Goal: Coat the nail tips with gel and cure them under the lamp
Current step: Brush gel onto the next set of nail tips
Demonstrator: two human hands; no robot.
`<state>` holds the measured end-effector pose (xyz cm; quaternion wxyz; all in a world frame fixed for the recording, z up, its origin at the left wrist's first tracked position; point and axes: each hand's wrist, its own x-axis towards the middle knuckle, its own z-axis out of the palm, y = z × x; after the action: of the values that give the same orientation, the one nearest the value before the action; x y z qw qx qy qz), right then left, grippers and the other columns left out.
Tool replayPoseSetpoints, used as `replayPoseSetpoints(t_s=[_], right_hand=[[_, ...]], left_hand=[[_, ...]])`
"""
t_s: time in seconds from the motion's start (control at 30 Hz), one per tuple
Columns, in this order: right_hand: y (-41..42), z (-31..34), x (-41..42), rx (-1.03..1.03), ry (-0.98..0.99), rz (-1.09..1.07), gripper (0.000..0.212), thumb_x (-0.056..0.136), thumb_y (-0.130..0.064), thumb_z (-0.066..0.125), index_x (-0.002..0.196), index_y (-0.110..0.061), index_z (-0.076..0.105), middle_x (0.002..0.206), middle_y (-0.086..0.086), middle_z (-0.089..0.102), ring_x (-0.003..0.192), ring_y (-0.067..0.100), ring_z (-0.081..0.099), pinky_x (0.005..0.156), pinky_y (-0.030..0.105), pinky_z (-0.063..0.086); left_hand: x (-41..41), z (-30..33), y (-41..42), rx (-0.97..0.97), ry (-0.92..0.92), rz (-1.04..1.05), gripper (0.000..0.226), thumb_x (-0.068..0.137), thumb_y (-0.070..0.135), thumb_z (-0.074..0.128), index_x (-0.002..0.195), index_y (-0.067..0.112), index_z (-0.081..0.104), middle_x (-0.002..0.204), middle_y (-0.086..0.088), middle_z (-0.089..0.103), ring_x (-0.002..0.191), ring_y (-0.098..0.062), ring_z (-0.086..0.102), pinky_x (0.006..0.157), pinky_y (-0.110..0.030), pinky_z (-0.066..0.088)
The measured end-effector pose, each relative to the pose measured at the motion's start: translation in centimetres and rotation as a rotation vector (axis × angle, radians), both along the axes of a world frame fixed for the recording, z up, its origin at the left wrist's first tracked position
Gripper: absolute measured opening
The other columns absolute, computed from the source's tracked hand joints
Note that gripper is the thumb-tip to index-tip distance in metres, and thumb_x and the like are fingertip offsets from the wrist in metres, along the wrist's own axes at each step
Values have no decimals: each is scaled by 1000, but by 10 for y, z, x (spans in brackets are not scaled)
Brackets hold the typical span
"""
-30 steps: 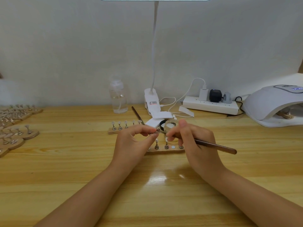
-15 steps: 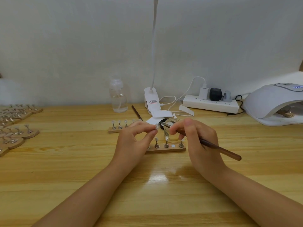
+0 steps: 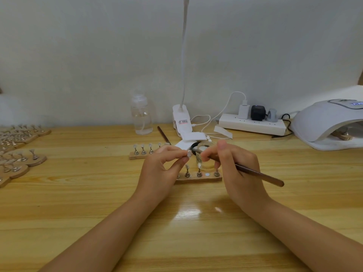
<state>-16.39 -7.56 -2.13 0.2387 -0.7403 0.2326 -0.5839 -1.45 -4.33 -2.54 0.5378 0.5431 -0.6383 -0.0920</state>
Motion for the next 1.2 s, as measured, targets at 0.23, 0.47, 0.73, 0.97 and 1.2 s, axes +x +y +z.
replayPoseSetpoints(t_s=[0.23, 0.47, 0.73, 0.97, 1.2], right_hand=[[-1, 0, -1, -23, -6, -3, 42, 92, -32, 33, 71, -19, 67, 66, -9, 65, 64, -2, 60, 61, 12, 44], [-2, 0, -2, -11, -12, -3, 42, 91, -34, 33, 67, -23, 65, 62, -10, 64, 60, 1, 60, 58, 16, 46], [-3, -1, -2, -32, 11, -22, 42, 91, -33, 32, 67, -23, 65, 62, -11, 63, 61, 2, 60, 58, 19, 47], [-5, -3, -3, 4, -9, 1, 46, 90, -38, 33, 63, -20, 67, 56, -9, 62, 54, 0, 58, 53, 14, 43], [-4, -4, -3, 11, 14, -1, 47, 90, -41, 33, 60, -24, 65, 53, -9, 61, 51, 1, 58, 53, 13, 42]], left_hand=[[1, -2, -1, -37, -20, 17, 23, 79, 2, 65, 91, 21, 69, 86, 11, 66, 88, -2, 61, 80, -5, 39], [1, -2, -1, -38, -51, 24, 19, 79, 1, 65, 91, 15, 71, 85, 9, 65, 87, -3, 59, 78, -4, 38], [0, -3, -1, -39, -64, 47, 18, 78, 3, 66, 90, 14, 72, 83, 10, 65, 85, -1, 59, 77, -5, 39], [-1, -2, -1, -28, -47, 59, 17, 78, 4, 67, 90, 16, 72, 83, 9, 65, 86, 0, 59, 78, -7, 41], [-2, -1, 0, -16, -11, 51, 16, 77, 4, 68, 88, 14, 73, 82, 8, 66, 84, -1, 59, 77, -18, 46]])
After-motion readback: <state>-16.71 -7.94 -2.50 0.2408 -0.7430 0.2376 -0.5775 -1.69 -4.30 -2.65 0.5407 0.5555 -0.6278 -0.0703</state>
